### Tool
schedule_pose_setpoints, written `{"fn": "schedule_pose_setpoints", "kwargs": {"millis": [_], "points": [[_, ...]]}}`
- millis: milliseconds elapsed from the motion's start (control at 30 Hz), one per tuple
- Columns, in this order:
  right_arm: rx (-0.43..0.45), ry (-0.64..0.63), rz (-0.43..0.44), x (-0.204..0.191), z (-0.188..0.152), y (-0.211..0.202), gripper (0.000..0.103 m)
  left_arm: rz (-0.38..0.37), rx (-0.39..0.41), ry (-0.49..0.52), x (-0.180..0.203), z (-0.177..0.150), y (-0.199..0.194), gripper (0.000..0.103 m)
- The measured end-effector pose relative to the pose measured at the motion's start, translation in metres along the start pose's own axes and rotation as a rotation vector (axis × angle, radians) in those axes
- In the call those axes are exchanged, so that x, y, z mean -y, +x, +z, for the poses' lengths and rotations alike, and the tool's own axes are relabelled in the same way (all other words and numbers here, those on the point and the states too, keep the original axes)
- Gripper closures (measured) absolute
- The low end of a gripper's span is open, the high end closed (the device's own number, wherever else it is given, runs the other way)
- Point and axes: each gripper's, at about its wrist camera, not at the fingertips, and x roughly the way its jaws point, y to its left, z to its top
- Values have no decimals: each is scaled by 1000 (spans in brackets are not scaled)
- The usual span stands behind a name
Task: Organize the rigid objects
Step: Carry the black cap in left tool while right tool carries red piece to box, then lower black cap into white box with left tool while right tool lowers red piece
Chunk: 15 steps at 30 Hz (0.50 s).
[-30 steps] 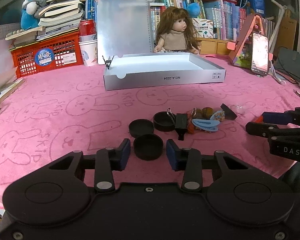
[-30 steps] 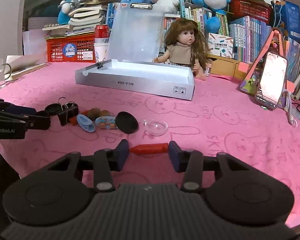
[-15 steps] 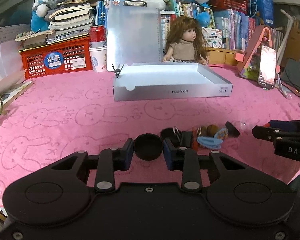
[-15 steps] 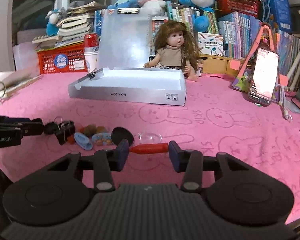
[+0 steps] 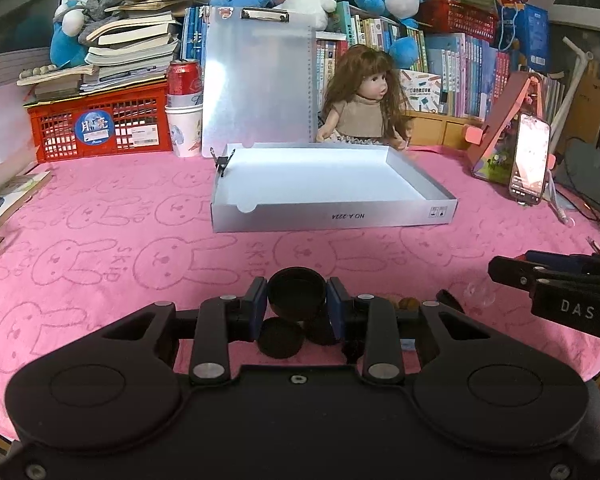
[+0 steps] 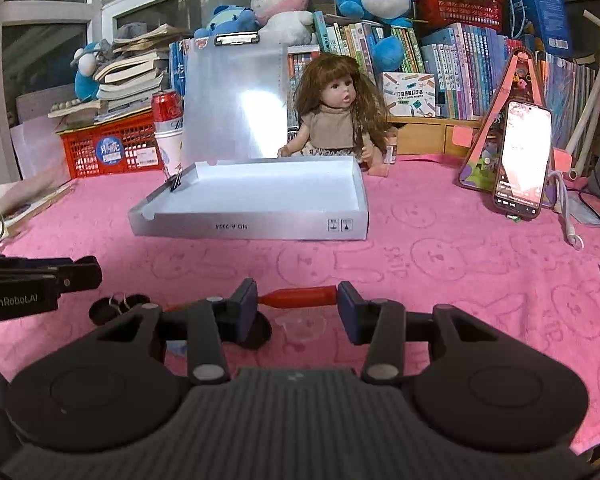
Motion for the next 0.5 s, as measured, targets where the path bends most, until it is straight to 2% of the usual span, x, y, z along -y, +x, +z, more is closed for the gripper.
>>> {"fn": "schedule_pose_setpoints", "kwargs": {"millis": [500], "points": [[-5, 45, 8, -1, 22, 16, 54, -19, 0, 2, 6, 22, 17, 72]]}}
